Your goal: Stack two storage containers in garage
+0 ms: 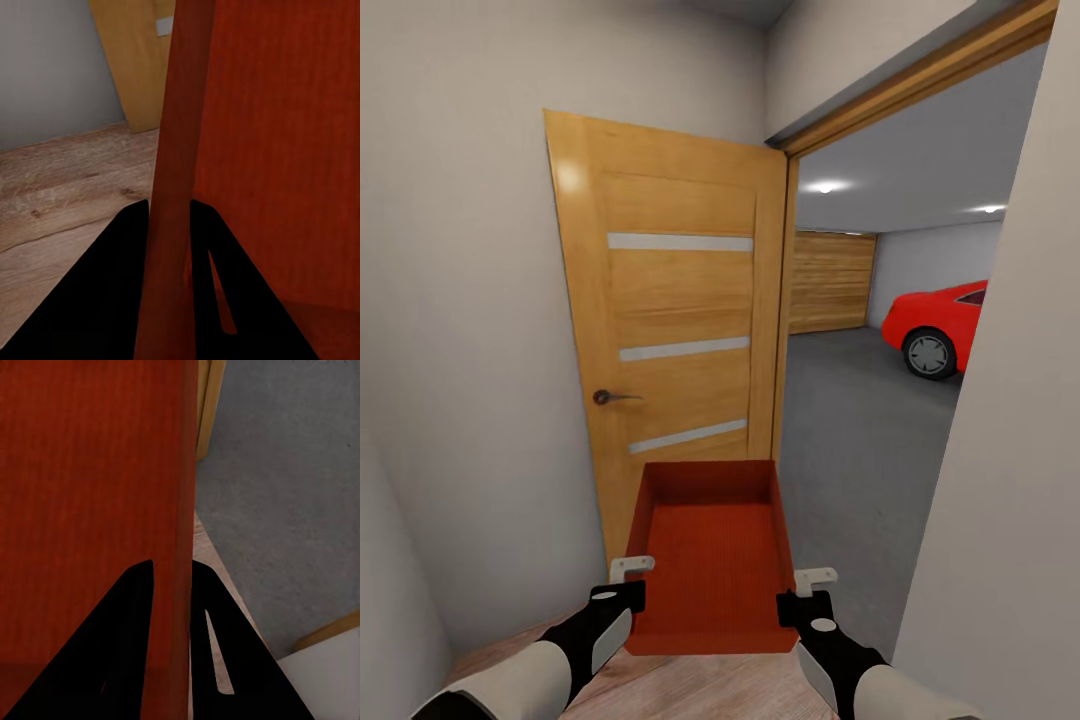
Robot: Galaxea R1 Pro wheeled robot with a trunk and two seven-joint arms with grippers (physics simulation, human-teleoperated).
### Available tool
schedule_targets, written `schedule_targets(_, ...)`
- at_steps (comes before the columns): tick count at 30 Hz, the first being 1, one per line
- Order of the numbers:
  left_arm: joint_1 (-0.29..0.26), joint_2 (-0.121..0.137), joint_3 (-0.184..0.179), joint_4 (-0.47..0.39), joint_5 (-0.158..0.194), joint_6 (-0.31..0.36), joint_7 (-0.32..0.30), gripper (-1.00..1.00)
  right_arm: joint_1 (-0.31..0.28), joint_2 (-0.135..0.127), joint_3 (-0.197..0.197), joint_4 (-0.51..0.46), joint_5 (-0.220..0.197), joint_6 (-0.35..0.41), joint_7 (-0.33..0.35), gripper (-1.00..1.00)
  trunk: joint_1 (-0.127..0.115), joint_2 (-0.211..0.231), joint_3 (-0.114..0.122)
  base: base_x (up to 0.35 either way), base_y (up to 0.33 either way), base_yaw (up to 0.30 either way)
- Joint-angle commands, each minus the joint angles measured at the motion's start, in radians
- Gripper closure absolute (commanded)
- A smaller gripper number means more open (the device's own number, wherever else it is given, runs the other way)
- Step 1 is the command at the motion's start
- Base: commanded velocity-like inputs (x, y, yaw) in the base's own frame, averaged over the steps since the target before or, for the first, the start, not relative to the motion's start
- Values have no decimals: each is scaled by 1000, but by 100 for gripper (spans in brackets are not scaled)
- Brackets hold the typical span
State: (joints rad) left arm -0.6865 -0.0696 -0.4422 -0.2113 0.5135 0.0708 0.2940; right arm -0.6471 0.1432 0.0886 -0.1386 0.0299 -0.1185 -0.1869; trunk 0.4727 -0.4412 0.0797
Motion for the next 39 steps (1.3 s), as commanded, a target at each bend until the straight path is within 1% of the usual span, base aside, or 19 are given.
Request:
schedule_targets(1,-1,7,-3,-8,-1,7,10,100,0,-1,14,4,-3,1,-4,100,0,-1,0,0,0,0)
schedule_targets(6,-1,7,-4,-8,-1,7,10,100,1,-1,1,4,9,1,-3,100,0,-1,0,0,0,0)
schedule_targets(7,-1,21,286,-8,-283,7,10,100,1,-1,31,4,-67,0,-3,100,0,-1,0,0,0,0)
schedule_targets(21,-1,21,286,-8,-283,6,10,100,0,1,31,4,-67,3,-5,100,0,-1,0,20,7,0)
schedule_targets(29,-1,21,286,-8,-282,7,10,100,0,2,31,5,-67,9,-6,100,0,-1,0,257,196,-18)
schedule_targets(33,-1,21,286,-8,-283,6,10,100,1,10,31,5,-67,10,-6,100,0,-1,0,284,236,-207)
schedule_targets(39,-1,21,284,-9,-283,6,10,100,1,13,31,5,-67,10,-6,100,0,-1,0,279,232,-241)
